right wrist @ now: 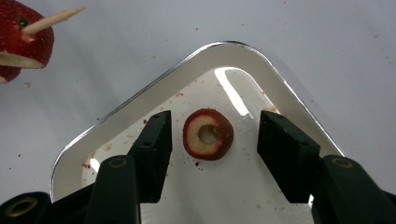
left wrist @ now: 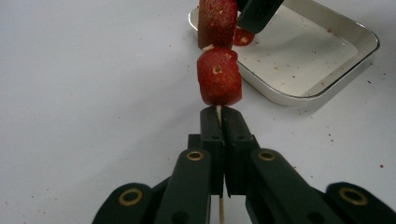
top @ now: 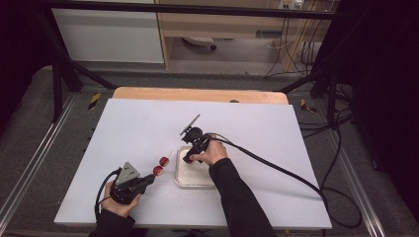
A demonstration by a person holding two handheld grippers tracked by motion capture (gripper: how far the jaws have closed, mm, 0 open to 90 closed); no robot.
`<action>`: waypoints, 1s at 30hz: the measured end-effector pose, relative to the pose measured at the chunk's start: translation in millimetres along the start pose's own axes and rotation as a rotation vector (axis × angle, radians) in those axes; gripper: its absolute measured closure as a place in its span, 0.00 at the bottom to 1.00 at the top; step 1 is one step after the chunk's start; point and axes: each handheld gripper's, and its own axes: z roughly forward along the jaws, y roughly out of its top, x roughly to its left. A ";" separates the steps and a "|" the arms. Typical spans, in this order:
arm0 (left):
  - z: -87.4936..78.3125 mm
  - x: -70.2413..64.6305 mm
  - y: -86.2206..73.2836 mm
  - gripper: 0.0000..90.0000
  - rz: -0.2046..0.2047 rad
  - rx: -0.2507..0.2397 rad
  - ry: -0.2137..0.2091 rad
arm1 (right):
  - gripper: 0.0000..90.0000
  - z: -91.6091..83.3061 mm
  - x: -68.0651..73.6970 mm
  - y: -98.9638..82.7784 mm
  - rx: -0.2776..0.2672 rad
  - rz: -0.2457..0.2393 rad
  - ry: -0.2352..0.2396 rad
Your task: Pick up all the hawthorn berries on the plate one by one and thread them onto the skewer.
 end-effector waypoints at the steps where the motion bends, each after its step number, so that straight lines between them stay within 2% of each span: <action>1: 0.1 -0.1 0.0 0.98 0.000 0.001 0.000 | 0.53 1.4 -0.5 0.9 0.007 -0.002 0.004; 10: 0.8 -0.5 0.4 0.98 -0.001 0.003 -0.001 | 0.63 7.1 -4.2 2.5 0.043 0.007 0.028; 14: 0.9 -0.7 0.4 0.98 0.000 0.004 0.000 | 0.68 8.0 -4.0 2.7 0.043 0.012 0.035; 17: 0.8 -1.0 0.5 0.98 0.002 0.003 0.001 | 0.69 7.0 -4.0 2.5 0.044 0.016 0.033; 20: 0.1 -1.7 0.7 0.98 0.003 -0.001 0.001 | 0.69 1.0 -2.7 1.9 0.022 0.036 0.045; 24: -1.5 -3.6 1.4 0.98 0.003 -0.012 0.003 | 0.69 -15.7 3.2 -0.6 -0.026 0.074 0.057; 26: -2.2 -4.8 2.1 0.98 0.002 -0.022 0.002 | 0.69 -25.0 4.1 -4.5 -0.067 0.080 0.060; 30: -2.2 -8.9 3.5 0.98 0.002 -0.036 0.001 | 0.69 -42.4 2.5 -18.6 -0.157 0.148 0.083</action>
